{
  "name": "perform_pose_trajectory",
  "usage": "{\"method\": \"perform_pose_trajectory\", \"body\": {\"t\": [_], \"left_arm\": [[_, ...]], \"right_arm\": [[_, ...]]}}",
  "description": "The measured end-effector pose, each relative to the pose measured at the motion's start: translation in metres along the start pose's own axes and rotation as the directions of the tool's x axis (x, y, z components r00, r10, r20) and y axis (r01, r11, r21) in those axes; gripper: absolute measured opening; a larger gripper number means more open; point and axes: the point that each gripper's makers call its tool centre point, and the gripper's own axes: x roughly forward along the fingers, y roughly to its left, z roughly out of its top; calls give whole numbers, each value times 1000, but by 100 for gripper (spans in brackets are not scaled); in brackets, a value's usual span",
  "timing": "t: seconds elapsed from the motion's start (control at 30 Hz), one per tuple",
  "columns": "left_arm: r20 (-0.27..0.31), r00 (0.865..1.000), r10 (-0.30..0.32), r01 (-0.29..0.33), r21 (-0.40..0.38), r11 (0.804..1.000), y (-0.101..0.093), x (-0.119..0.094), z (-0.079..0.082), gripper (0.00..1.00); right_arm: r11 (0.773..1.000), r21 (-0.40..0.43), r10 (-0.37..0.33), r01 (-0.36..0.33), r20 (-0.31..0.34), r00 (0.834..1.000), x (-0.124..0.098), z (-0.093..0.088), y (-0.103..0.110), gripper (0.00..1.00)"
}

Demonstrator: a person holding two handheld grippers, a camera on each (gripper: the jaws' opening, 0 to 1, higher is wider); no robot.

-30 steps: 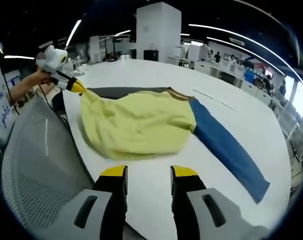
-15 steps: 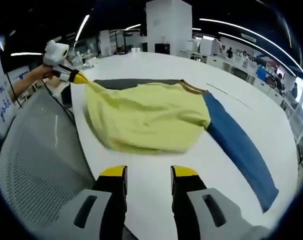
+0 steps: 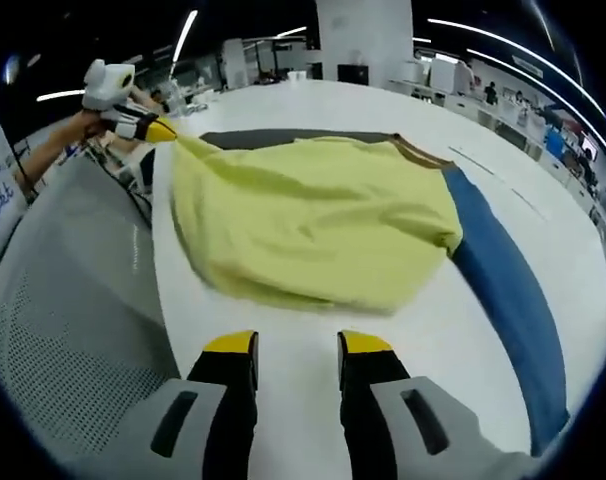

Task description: Fold the garment on the visible template until the final outline fits inside the template.

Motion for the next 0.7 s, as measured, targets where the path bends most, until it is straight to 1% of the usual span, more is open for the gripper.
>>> {"method": "perform_pose_trajectory", "body": {"t": [0.17,0.43,0.7], "left_arm": [[-3,1000,0,0,0,1000,0,-1,-2,0],[-3,1000,2,-2,-2,1000,-1,0,-3,0],[-5,1000,0,0,-2,1000,-2,0,-4,0]], "right_arm": [[999,40,0,-1,12,1000,8,5,-5,29],[998,63,-10,11,-5,1000,11,3,-11,27],[995,96,-4,5,-11,1000,20,1,-10,24]]}}
